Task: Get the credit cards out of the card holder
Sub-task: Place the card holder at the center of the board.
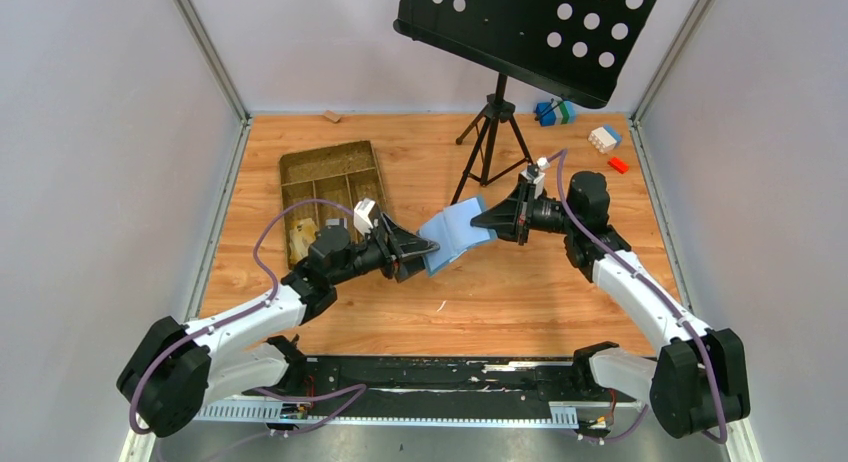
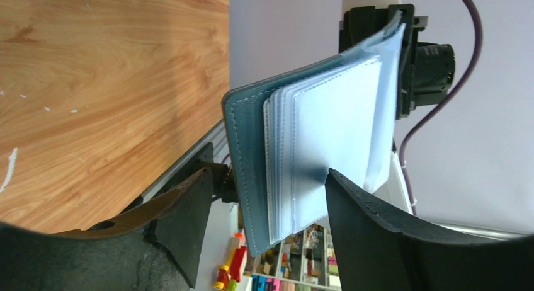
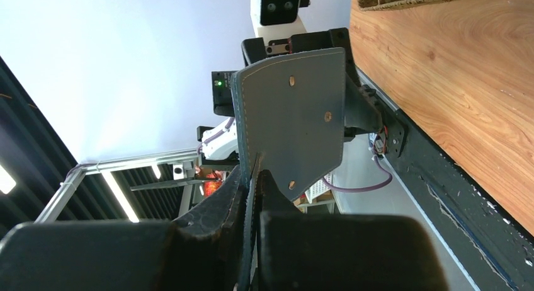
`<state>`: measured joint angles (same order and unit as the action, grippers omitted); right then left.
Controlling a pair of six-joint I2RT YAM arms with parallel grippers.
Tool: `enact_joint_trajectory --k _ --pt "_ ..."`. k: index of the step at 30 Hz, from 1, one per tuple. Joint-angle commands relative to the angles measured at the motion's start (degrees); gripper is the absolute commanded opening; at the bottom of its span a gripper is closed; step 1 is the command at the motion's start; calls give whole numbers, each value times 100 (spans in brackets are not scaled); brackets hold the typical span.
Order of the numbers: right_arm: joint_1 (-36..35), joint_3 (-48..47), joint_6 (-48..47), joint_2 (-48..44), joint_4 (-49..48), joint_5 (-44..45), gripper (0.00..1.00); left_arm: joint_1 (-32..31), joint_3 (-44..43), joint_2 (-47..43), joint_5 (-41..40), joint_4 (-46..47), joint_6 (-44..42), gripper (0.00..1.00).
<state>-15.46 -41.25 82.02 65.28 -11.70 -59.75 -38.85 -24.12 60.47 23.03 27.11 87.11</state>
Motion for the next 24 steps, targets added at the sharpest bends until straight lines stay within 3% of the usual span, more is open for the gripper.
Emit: enact_joint_trajectory --k 1,5,7,10,13,15,17,24 --pt "-26 65 189 -50 -433 -64 0 -94 -111 -61 -113 766 114 68" --pt "-36 -12 -48 -38 -132 -55 0 -96 -172 -55 -201 1026 207 46" --pt "-36 -66 -179 -12 37 -46 0 -96 -245 -69 -195 1020 185 30" --pt "-38 -395 -1106 24 898 60 0 -96 -379 -144 -222 702 53 10" --pt "-42 -1242 -2942 126 3340 723 0 -88 -642 -305 -327 -262 -392 6" --pt "-81 -1728 -3762 218 4148 1142 0 -89 -1003 -352 -391 -1226 -944 3" --pt "-137 -1792 -4016 254 4316 1235 0 -96 -1303 -280 -380 -1704 -1161 0" --pt "-578 -1405 -3296 198 3168 941 0 -329 -1587 376 -209 -1270 -1070 0"
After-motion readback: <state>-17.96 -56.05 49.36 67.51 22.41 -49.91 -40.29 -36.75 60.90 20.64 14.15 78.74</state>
